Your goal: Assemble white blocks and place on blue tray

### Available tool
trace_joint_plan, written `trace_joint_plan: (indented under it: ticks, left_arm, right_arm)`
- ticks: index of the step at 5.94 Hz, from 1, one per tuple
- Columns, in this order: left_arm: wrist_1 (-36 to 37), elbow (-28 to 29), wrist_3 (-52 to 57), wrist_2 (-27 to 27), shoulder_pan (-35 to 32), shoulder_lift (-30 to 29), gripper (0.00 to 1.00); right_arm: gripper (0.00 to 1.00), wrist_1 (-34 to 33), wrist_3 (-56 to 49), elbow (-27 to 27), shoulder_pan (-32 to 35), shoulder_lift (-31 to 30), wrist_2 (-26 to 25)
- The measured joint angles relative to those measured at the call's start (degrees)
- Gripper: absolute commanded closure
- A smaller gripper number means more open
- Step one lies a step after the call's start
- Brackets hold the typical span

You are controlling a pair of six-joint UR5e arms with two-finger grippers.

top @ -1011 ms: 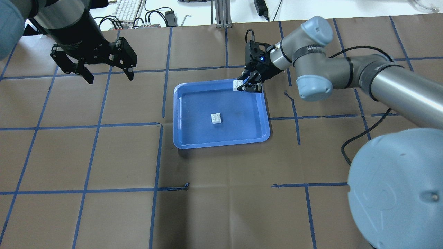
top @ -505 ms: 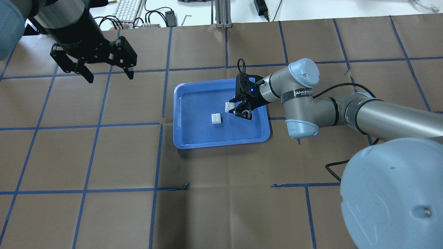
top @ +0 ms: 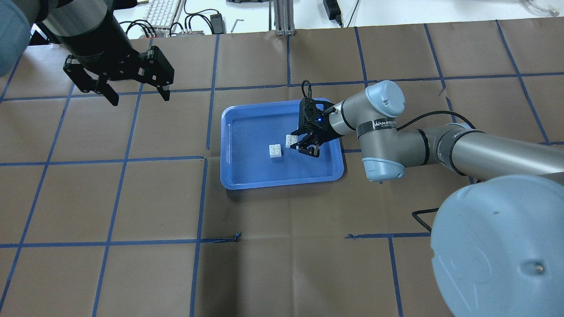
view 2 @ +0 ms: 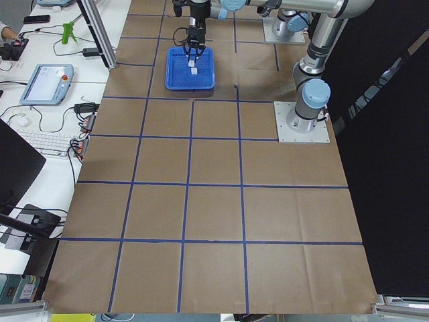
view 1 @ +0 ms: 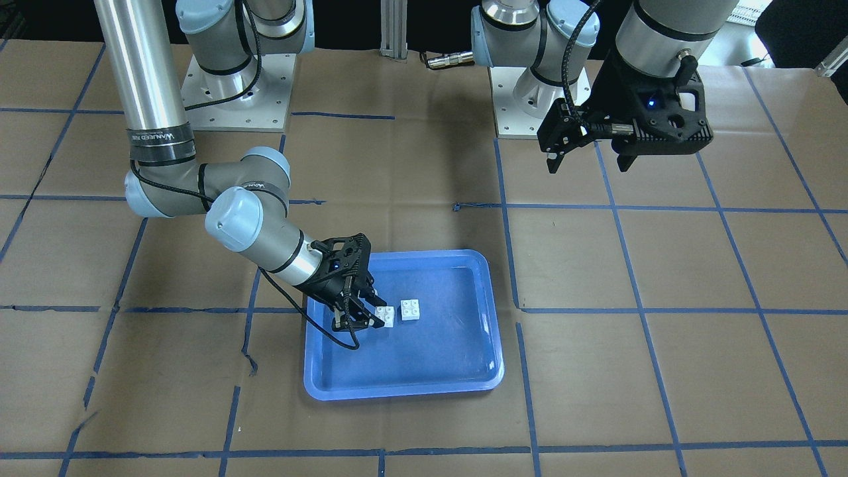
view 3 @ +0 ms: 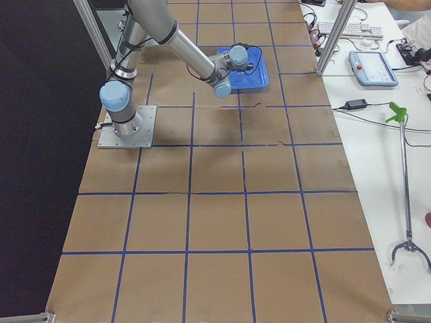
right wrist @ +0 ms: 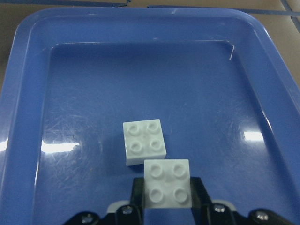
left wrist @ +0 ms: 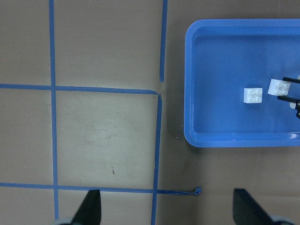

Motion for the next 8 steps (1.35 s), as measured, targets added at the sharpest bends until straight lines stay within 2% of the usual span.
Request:
trace_joint_plan:
  ticks: [4,8]
  left_arm:
    - [0.0,0.0,0.0,0.0,0.0,0.3,0.00]
    - [0.0,0.0,0.0,0.0,0.0,0.3,0.00]
  right_arm:
    - [0.69,0.6,0.2,0.1,0.8,0.0,-2.8]
    - [0.69,0.6,0.3,0.1,2.1,0.2,-3.3]
